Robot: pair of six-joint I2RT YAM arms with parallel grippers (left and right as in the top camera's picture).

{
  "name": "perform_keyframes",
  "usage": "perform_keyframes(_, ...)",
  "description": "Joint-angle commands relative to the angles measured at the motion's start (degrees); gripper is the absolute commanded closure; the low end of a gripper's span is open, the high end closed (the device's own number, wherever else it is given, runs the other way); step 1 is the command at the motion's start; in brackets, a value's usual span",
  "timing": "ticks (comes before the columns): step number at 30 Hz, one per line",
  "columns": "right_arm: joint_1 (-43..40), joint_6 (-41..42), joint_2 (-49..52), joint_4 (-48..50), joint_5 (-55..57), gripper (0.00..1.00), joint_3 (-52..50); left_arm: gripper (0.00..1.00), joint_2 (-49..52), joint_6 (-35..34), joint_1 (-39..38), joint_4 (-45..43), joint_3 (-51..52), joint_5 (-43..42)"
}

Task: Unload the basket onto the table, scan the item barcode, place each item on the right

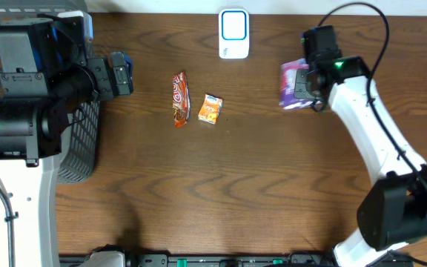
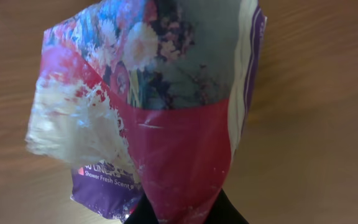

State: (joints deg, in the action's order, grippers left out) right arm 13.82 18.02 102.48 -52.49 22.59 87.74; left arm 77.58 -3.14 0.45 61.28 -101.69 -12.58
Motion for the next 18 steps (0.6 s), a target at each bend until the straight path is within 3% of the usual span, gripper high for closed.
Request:
perform_keyframes(1, 3.21, 0.59, 1.57, -0.63, 24.83, 0.99, -0.33, 0.02, -0.11, 0.11, 0.24, 0.00, -0.17, -0.26)
perform_keyframes(14, 15.26, -1.14, 11.30, -0.85, 26.62, 0.98, -1.81, 0.02, -0.11, 0.11, 0.24, 0.00, -0.17, -0.26)
perform_keyframes(16, 17.42, -0.44, 11.93, -0.76, 26.16, 0.95, -1.81, 0.02, -0.11, 0.11, 0.24, 0.00, -0.17, -0.26)
perform_keyframes(18, 19.47, -0.22, 11.98, -0.55, 23.65, 0.81, -1.81, 0.02, -0.11, 0.11, 0.24, 0.00, -0.17, -0.26)
